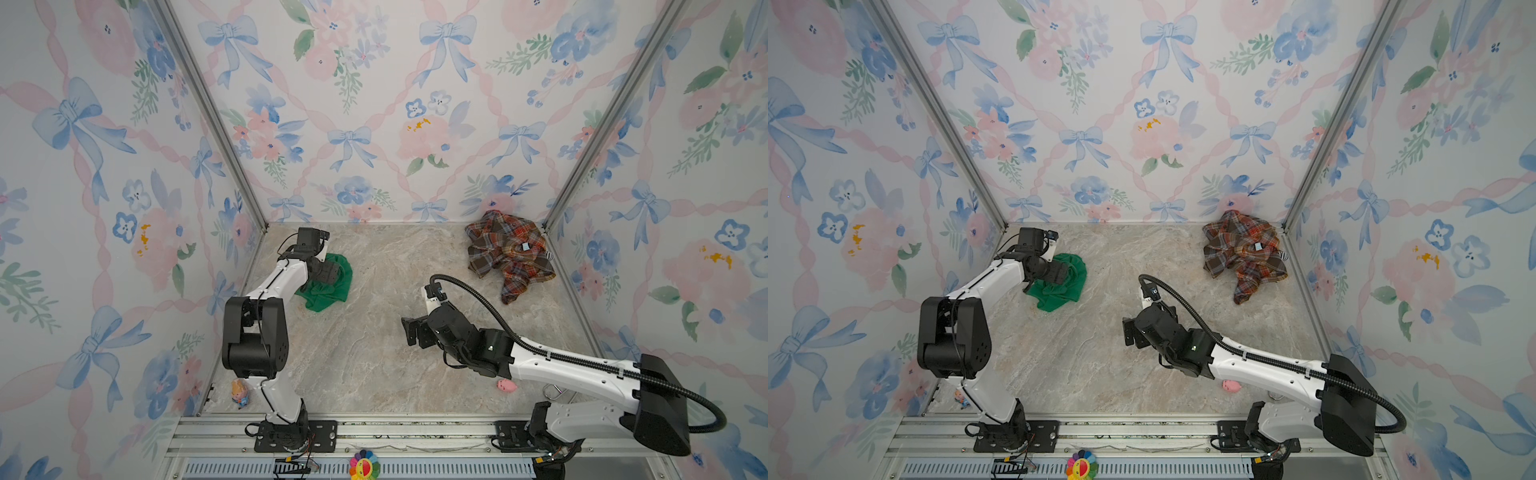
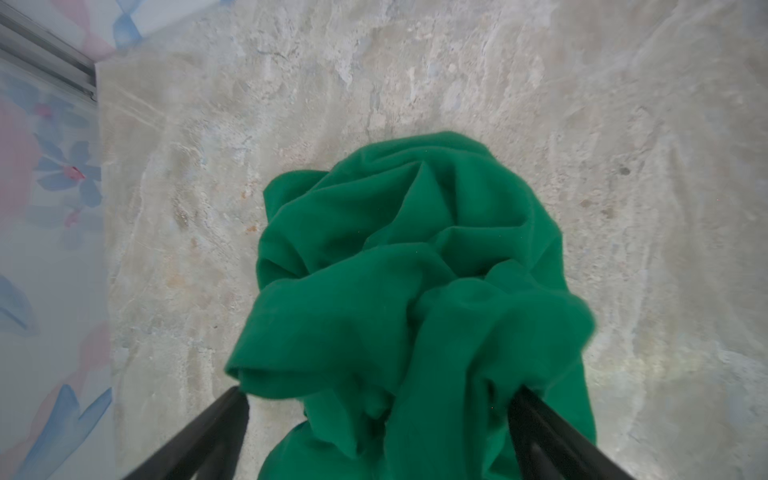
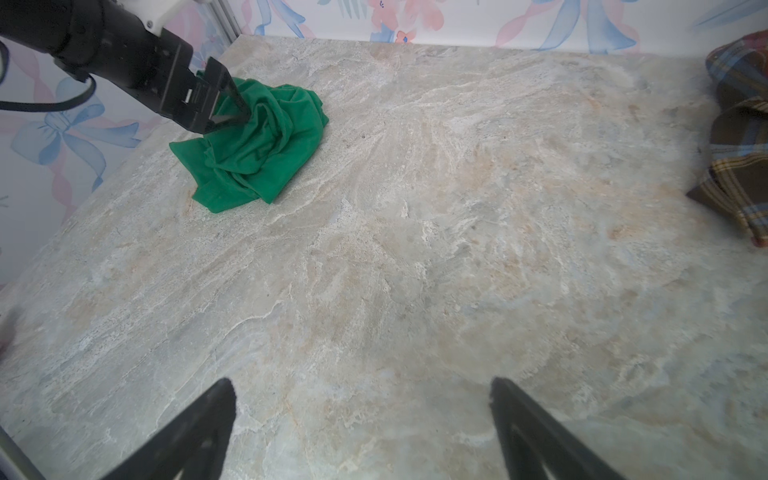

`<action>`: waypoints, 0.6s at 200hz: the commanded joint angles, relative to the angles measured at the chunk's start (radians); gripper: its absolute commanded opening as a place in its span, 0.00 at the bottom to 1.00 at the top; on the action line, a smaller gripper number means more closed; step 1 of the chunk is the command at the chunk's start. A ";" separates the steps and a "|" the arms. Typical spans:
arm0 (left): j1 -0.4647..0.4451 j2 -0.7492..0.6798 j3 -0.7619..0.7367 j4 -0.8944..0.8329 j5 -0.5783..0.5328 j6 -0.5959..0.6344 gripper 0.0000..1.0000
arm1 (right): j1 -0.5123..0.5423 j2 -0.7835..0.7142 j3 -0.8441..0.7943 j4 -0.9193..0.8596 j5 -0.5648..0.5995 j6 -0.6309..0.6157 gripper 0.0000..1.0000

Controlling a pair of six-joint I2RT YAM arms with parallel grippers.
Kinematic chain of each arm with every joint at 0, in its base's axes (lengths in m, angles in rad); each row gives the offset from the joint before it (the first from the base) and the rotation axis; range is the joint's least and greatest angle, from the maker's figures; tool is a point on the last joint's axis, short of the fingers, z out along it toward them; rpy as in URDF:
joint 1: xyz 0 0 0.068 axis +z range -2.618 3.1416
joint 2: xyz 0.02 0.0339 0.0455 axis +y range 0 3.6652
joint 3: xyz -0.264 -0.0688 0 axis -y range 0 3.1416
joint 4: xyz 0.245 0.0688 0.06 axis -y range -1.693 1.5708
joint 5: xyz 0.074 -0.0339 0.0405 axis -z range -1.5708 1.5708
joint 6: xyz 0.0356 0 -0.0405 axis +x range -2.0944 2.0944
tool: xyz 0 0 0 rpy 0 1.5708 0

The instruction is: Pick out a specific cloth from the pile

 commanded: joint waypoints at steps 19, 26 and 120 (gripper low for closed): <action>0.017 0.164 0.108 -0.028 0.023 -0.027 0.98 | 0.012 -0.037 -0.017 -0.037 0.019 0.024 0.97; 0.018 0.193 0.121 -0.037 0.041 -0.034 0.98 | 0.012 -0.041 -0.018 -0.042 0.023 0.024 0.97; 0.049 0.394 0.135 -0.134 0.222 -0.061 0.79 | 0.010 -0.060 -0.021 -0.067 0.039 0.024 0.97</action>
